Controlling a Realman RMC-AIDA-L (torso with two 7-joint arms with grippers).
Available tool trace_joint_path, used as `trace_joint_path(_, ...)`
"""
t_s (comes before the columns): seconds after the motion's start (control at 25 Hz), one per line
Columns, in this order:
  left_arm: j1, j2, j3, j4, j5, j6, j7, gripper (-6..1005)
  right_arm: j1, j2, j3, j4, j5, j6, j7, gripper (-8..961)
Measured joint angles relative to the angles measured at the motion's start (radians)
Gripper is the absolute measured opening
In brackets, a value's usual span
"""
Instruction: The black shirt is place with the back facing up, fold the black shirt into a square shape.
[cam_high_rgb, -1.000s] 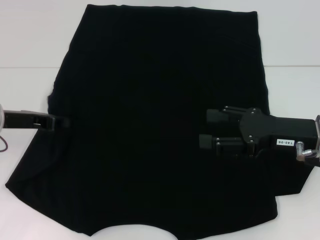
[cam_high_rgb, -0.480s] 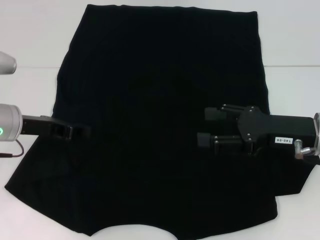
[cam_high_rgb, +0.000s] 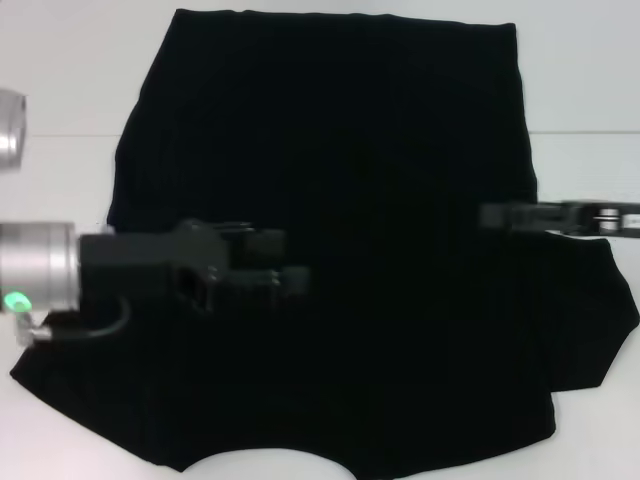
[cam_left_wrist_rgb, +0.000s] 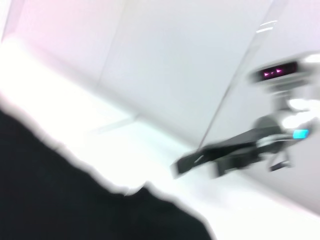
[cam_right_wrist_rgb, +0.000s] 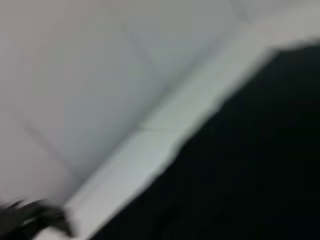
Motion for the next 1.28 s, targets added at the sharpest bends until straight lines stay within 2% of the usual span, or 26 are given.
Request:
trace_joint_path(0.12,0.02,-0.029,0.0,-0.067,-0.053,-0.004,0.188,646,-0.013,-0.047,-0.001,-0.03,-0.084,-0.001,0.206,883)
trace_joint_path(0.16,0.02,-0.029,0.0,-0.067,-0.053,-0.004,0.188,691,-0.022,-0.058,0.0,-0.056,-0.122,-0.015,0.27,883)
trace_joint_path(0.28,0.029,-0.053,0.007,-0.123,-0.055,-0.03,0.346,827,-0.047,-0.073,0.006,-0.135,-0.215,-0.056,0.394,884)
trace_joint_path(0.44,0.029,-0.055,0.049,-0.143,-0.046,-0.045,0.397,914,-0.07,-0.087,0.022,-0.198,-0.328,-0.131,0.503,884)
trace_joint_path(0.76,0.034,-0.059,0.152,-0.145,-0.017,-0.077,0.505,936,-0.063,-0.091,0.072,-0.2,-0.507,-0.161,0.565,883)
trace_joint_path(0.96,0.024,-0.061,0.188,-0.144,0.003,-0.092,0.514,936,-0.045,-0.084,0.062,-0.172,-0.529,-0.124,0.582,870)
trace_joint_path(1.28,0.021,-0.062,0.192,-0.146,0.003,-0.115,0.512,936,-0.007,-0.086,0.035,-0.053,-0.533,-0.029,0.577,821)
